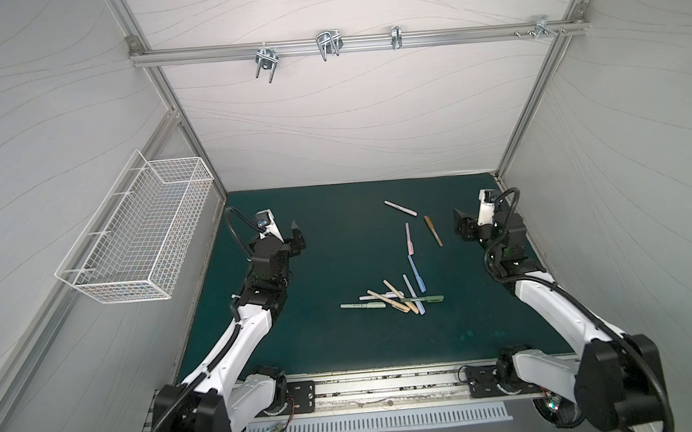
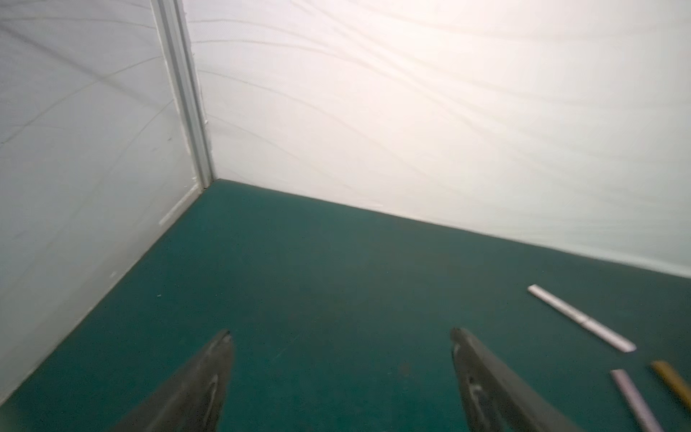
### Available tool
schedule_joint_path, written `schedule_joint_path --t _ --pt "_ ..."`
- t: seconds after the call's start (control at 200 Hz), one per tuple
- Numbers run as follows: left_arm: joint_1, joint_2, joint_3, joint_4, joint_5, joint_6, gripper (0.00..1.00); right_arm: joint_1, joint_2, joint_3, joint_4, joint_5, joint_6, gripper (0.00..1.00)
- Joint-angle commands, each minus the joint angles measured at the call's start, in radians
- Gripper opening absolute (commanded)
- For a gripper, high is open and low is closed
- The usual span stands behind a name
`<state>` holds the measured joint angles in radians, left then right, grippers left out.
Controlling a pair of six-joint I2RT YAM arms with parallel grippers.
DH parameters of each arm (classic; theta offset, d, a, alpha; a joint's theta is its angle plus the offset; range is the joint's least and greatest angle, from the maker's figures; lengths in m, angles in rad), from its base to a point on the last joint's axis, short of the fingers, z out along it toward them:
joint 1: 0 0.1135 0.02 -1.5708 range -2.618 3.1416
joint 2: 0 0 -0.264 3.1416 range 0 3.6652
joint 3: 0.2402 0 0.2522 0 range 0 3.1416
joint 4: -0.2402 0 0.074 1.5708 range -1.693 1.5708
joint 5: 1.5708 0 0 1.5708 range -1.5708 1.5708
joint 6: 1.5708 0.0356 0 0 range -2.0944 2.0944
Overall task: Open the pen caps
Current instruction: 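Move the right gripper over the tan pen while the left arm reaches toward center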
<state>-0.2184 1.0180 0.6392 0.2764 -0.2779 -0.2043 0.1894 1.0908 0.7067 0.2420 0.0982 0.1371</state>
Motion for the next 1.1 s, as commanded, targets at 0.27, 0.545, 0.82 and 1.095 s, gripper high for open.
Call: schedule_joint_path --t 0.27,0.545,0.82,1.095 --pt "-0.208 0.086 0.029 -0.144 0.449 -0.318 0.88 0.073 0.144 0.153 -0.413 -0.158 0.113 0.7" --pt "-0.293 0.167 -0.04 -0.045 0.488 -0.363 0.82 0.071 0.363 0.255 -0.502 -0.133 0.094 0.67" --pt "-0.366 0.267 -0.053 0.014 0.573 -0.308 0.82 0.037 0.581 0.351 -0.503 -0.121 0.071 0.66" --pt "-0.369 0.295 -0.018 -0.035 0.56 -0.268 0.83 0.0 0.707 0.456 -0.543 -0.109 0.038 0.58"
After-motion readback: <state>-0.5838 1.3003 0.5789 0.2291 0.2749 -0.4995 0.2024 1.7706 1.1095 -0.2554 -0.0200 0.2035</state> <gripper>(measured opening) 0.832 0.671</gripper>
